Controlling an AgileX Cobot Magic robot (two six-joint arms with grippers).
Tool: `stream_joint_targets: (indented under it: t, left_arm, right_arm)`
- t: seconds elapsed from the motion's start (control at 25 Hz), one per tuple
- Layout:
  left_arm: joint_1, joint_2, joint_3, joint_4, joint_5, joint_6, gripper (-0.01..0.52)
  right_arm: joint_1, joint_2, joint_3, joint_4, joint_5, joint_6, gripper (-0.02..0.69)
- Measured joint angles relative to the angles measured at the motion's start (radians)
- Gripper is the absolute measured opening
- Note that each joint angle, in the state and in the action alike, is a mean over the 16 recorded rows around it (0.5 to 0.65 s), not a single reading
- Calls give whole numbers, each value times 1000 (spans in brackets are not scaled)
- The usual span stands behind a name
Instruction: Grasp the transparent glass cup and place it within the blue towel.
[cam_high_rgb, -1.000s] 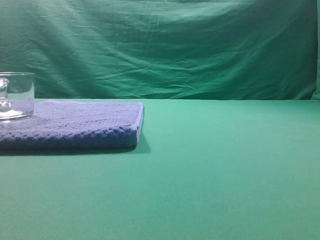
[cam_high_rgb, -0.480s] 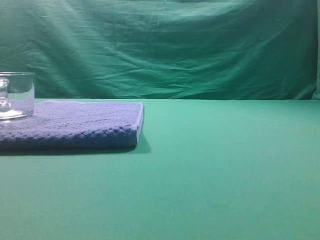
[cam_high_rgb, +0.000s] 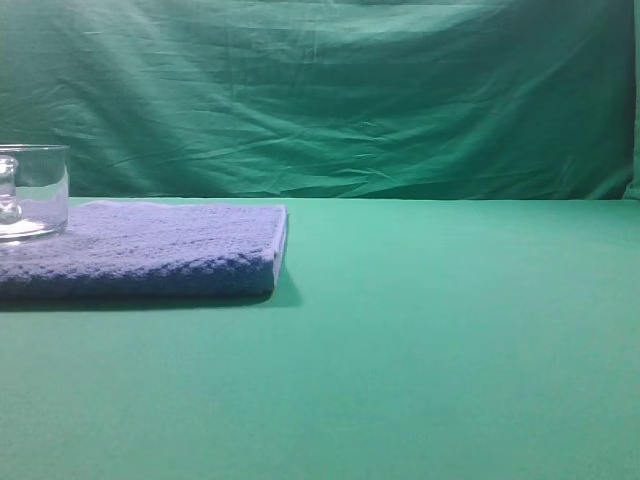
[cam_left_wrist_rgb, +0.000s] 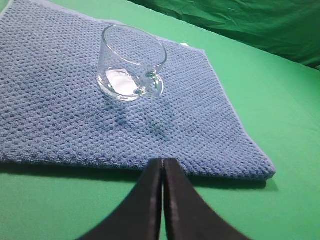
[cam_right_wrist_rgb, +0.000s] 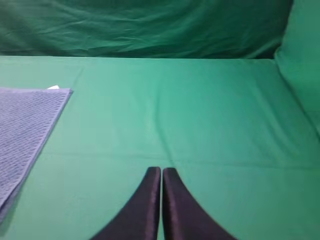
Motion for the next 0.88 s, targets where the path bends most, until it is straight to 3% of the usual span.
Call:
stream_joint_targets:
  t: [0.44, 0.88]
  left_arm:
    - [0, 0, 0, 0, 1, 0, 0]
    - [0, 0, 0, 0, 3, 0, 0]
  right_arm:
    - [-20, -211, 291, 27, -100, 0, 0]
    - [-20, -237, 398, 42, -129, -16, 0]
